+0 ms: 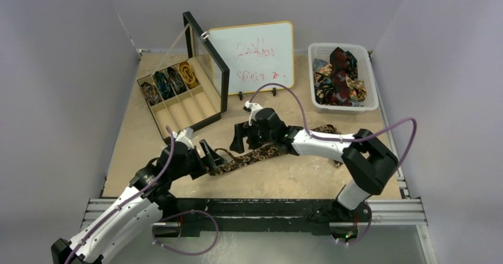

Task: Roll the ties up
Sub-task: Flatten out the tie at the center of the board.

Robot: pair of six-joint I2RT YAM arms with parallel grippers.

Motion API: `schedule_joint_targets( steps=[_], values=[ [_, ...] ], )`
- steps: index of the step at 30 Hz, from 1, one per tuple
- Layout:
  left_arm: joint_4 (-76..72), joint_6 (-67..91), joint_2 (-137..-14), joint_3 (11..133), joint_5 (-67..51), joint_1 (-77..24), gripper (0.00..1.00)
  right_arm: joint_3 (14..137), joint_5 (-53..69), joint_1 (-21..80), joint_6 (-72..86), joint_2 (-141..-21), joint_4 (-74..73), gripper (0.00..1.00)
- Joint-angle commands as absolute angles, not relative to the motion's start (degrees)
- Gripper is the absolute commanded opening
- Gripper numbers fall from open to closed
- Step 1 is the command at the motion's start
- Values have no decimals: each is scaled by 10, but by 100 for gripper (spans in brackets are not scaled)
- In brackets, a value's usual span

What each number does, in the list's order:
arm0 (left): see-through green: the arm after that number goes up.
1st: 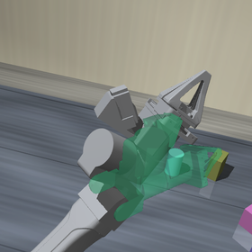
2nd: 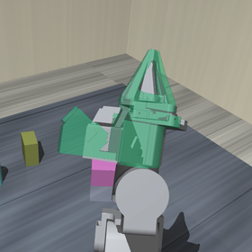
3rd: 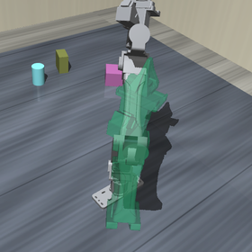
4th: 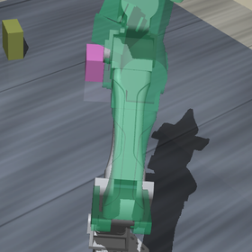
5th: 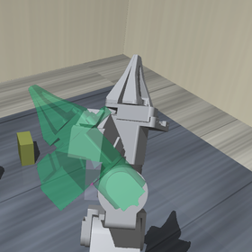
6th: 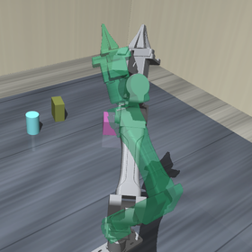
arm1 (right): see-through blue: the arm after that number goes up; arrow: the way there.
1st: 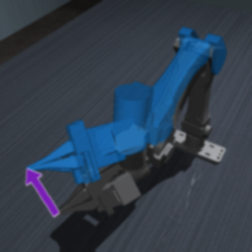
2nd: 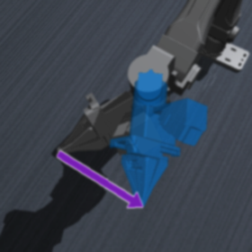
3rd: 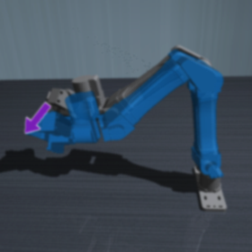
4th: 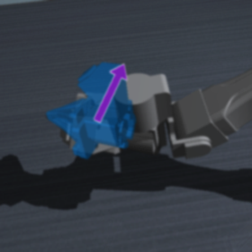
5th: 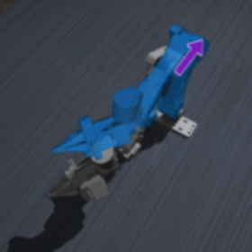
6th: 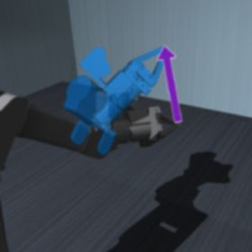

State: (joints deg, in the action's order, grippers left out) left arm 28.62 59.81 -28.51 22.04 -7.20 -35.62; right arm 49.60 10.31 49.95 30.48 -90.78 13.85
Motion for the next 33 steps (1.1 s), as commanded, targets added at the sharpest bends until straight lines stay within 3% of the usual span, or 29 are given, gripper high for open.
schedule_joint_targets(
  steps=[1, 3, 9, 20, 33],
  values=[
    [386, 732, -266, 200, -35, -352, 82, 541, 134, 505, 359, -946, 78, 84],
    [401, 754, -248, 195, -21, -353, 81, 542, 108, 505, 361, -958, 70, 76],
    [423, 782, -204, 192, -1, -353, 82, 531, 136, 506, 313, -988, 116, 63],
    [450, 822, -208, 181, 23, -353, 81, 545, 177, 513, 249, -1000, 155, 59],
    [397, 842, -241, 153, 3, -353, 76, 526, 172, 524, 205, -1008, 183, 25]
  ],
)
